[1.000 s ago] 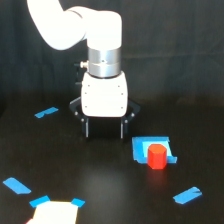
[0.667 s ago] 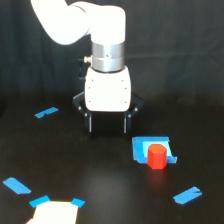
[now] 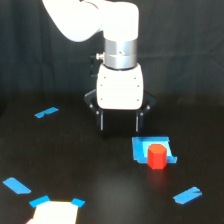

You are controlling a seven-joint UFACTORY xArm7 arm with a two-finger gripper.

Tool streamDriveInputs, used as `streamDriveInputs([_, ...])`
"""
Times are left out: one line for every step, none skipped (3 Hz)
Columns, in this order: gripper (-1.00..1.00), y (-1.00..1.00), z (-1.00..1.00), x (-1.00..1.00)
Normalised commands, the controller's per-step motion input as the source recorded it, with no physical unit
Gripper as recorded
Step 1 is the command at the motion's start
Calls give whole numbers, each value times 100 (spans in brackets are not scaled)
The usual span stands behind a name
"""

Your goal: Pick up the red object from the table

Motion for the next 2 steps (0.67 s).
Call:
streamDriveInputs([100,-100,-100,70])
streamDriveInputs([100,-100,-100,73])
